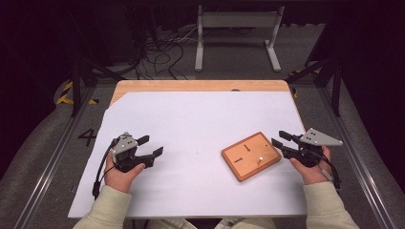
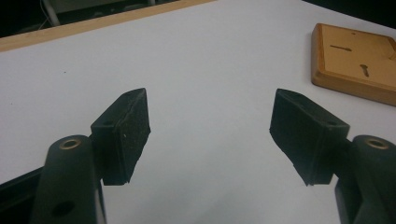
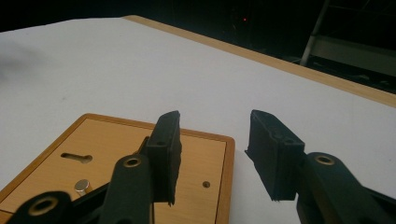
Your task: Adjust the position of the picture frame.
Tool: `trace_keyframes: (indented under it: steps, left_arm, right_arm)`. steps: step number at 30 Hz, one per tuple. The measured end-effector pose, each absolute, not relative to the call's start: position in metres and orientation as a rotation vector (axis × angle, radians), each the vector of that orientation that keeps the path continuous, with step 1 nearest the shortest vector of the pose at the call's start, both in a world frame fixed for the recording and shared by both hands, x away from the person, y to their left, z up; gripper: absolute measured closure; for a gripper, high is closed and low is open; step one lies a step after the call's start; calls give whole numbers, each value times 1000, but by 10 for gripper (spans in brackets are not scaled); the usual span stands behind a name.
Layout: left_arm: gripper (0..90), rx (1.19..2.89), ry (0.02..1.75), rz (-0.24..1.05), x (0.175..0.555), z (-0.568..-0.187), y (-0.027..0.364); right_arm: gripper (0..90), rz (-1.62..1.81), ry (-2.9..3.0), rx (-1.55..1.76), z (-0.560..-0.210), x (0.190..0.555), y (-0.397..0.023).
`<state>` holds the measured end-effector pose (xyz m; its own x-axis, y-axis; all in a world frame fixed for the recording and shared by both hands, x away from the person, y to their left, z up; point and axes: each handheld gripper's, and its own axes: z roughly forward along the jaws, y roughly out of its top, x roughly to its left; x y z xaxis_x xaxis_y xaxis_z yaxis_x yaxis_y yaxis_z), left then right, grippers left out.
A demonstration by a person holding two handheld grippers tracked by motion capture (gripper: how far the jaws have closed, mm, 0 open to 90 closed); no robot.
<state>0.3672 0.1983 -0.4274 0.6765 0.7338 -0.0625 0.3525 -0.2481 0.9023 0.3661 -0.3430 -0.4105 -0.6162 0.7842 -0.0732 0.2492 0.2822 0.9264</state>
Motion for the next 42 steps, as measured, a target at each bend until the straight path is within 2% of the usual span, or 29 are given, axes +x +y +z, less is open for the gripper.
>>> trace_keyframes:
  steps: [23, 29, 30, 42]
  left_arm:
    - [287, 1878, 860, 486, 368, -427, 201]
    - [287, 1888, 866, 486, 368, -427, 201]
    - [287, 1890, 862, 486, 368, -428, 201]
    - [277, 1913, 868, 472, 370, -431, 200]
  right_arm:
    - [508, 1286, 2032, 920, -404, 366, -343]
    - [580, 1218, 2071, 948, -405, 367, -342]
    - [624, 1187, 2087, 968, -407, 368, -342]
    - [850, 984, 2189, 1124, -421, 379, -346]
